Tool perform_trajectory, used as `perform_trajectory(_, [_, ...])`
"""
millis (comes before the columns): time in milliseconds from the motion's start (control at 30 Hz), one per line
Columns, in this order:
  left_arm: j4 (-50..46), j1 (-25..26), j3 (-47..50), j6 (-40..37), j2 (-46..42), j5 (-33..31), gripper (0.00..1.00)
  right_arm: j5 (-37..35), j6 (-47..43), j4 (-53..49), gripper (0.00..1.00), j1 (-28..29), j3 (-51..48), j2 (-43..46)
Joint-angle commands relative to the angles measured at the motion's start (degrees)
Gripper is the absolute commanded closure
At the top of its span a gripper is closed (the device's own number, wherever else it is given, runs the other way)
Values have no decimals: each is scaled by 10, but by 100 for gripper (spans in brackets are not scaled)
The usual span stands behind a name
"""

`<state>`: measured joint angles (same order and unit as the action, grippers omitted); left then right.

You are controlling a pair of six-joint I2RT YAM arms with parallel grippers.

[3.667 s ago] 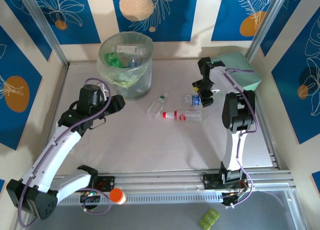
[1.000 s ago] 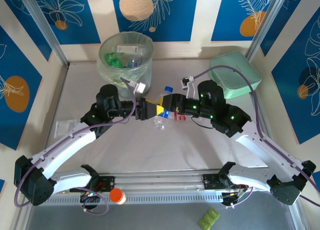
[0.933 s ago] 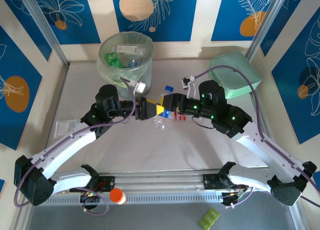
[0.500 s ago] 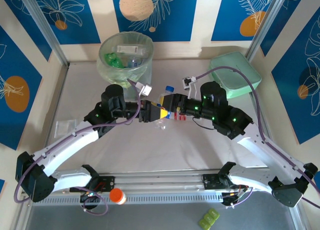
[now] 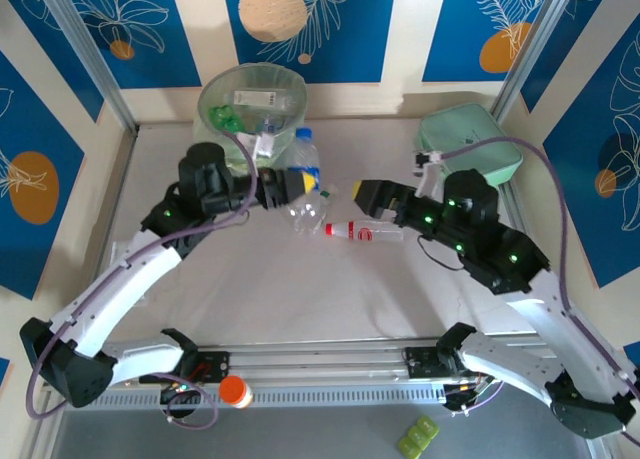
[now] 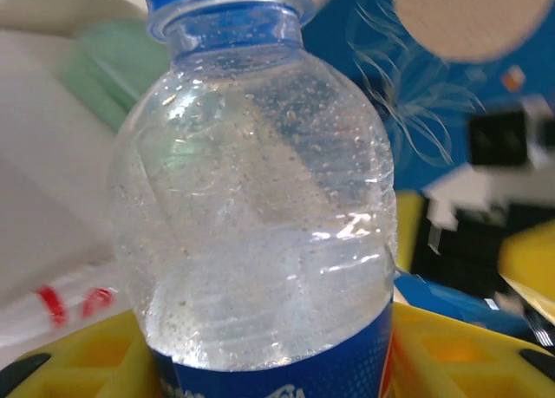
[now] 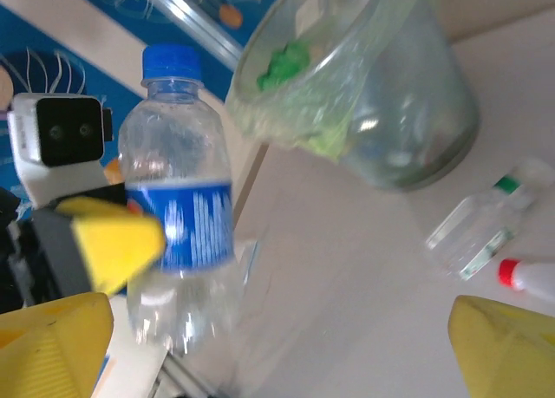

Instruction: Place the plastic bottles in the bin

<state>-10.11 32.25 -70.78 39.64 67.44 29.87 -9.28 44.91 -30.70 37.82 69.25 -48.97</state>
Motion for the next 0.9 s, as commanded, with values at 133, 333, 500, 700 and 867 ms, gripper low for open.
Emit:
perform_trajectory(133, [-189,-91,-225,46,98,-137,65,-14,-33,-60,0,-68,8,35])
perform_trajectory(333, [-280,-137,-346,81,177,-213,67,-34,-44,-77,1,-89,-15,47])
perform_trajectory(500, [-338,-154,-449,121,262,-250,69,-25,-35,-66,1,-100,-42,46])
perform_trajectory(700, [-358,-167,-488,202,322,-271,69,-16,-29,-56,1,-107,-61,36])
perform_trajectory(867, [-346,-170,-491,234,343,-292,67,-16,-29,-50,1,-116,-78,43])
